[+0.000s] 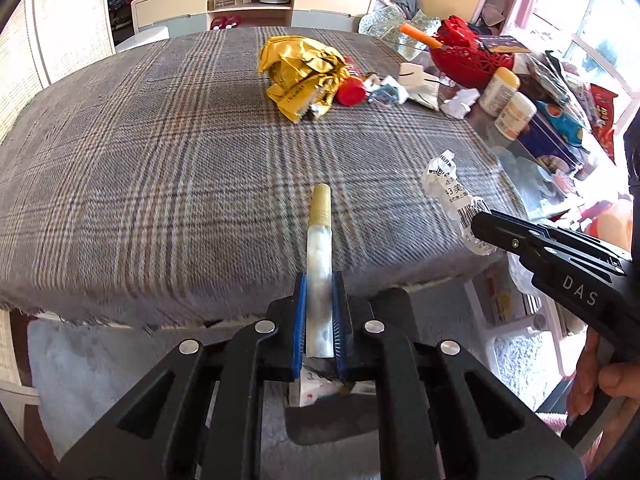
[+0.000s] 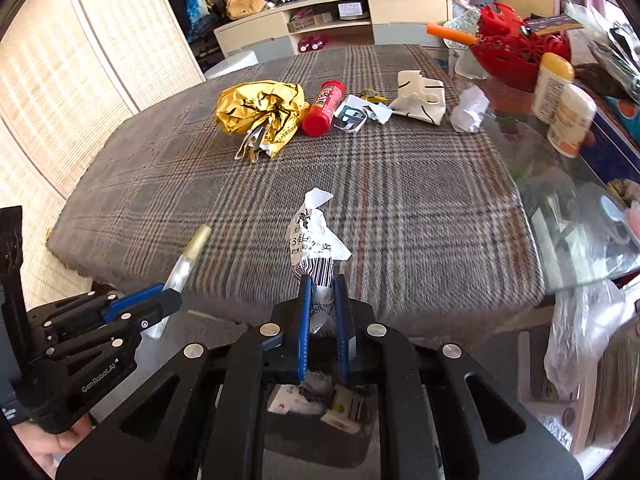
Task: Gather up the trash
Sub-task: 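Grasp white stick with left gripper while right gripper grasps white paper scrap, then carry stick and paper scrap over the bin and open both grippers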
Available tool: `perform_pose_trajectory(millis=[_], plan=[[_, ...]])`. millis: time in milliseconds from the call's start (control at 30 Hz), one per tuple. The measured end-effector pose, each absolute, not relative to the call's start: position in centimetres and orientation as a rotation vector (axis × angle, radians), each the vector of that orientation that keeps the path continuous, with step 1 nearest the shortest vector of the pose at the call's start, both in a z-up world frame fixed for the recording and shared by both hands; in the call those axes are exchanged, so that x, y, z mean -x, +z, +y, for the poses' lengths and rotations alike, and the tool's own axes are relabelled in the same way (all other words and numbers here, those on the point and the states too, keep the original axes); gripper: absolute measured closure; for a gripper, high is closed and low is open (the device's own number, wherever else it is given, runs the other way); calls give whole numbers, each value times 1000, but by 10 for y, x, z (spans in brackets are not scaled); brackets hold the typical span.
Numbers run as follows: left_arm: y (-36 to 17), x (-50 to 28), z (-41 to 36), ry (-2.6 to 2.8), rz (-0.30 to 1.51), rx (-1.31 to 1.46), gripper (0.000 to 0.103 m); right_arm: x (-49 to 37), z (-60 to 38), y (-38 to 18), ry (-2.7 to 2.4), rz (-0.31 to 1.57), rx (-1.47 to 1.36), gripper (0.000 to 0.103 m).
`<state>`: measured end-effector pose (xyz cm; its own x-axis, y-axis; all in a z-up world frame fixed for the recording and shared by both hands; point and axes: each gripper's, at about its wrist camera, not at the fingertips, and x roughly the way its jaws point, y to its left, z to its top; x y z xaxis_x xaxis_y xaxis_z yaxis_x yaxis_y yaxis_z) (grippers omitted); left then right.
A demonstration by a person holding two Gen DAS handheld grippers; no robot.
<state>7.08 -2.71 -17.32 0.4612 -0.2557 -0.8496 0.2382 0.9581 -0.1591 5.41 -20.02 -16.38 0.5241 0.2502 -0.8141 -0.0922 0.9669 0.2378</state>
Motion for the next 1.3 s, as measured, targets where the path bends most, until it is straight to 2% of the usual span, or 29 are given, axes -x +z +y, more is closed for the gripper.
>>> perform_pose_trajectory(millis=[267, 633, 1100, 1300], plan=[[-177, -18, -30, -350, 1024, 31, 92, 2, -207, -168, 218, 980, -183, 90], [-224, 38, -44, -417, 1074, -3, 92, 59, -205, -202, 238, 1007, -185, 90], [-300, 30, -52, -425, 1242, 13, 92, 46, -195, -274, 244, 1183, -251, 90], [-315, 14, -53, -427, 1287, 33, 92, 24, -186, -291, 240, 1240, -276, 90]])
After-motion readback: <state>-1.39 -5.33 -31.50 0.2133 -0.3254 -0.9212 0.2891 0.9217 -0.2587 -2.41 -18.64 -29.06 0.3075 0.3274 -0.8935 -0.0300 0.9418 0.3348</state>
